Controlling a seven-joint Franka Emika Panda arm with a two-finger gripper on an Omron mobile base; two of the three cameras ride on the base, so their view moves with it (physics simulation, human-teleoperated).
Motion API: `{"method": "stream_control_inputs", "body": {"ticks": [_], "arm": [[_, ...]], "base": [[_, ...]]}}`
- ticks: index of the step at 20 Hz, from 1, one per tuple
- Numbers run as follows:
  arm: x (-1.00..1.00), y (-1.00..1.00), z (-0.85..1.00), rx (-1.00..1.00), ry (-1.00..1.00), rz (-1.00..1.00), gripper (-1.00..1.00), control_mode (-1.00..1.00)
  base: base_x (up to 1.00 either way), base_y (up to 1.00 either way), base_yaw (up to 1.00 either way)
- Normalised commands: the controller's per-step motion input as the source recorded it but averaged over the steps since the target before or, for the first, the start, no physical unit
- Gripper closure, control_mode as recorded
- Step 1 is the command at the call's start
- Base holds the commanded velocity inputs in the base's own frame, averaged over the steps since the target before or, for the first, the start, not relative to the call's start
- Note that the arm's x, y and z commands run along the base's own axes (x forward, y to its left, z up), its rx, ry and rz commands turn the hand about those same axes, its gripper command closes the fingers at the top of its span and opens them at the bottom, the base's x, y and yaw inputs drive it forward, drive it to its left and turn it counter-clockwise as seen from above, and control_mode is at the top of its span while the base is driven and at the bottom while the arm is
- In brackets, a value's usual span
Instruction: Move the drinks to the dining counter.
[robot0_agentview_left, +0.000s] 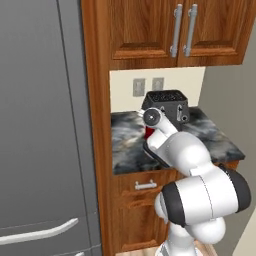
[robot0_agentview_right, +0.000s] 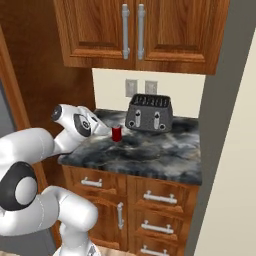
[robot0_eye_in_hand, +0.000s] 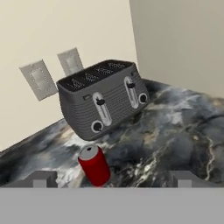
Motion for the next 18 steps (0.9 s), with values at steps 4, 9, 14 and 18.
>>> {"method": "stream_control_inputs", "body": {"ticks": [4, 9, 14, 18], "arm": [[0.0, 0.0, 0.0, 0.0, 0.0, 0.0, -1.0, 1.0], [0.0, 0.0, 0.0, 0.0, 0.0, 0.0, -1.0, 1.0], [0.0, 0.0, 0.0, 0.0, 0.0, 0.0, -1.0, 1.0], [0.0, 0.0, 0.0, 0.0, 0.0, 0.0, -1.0, 1.0]], "base": [[0.03, 0.06, -0.13], [0.33, 0.0, 0.0], [0.34, 0.0, 0.0], [0.22, 0.0, 0.0]]}}
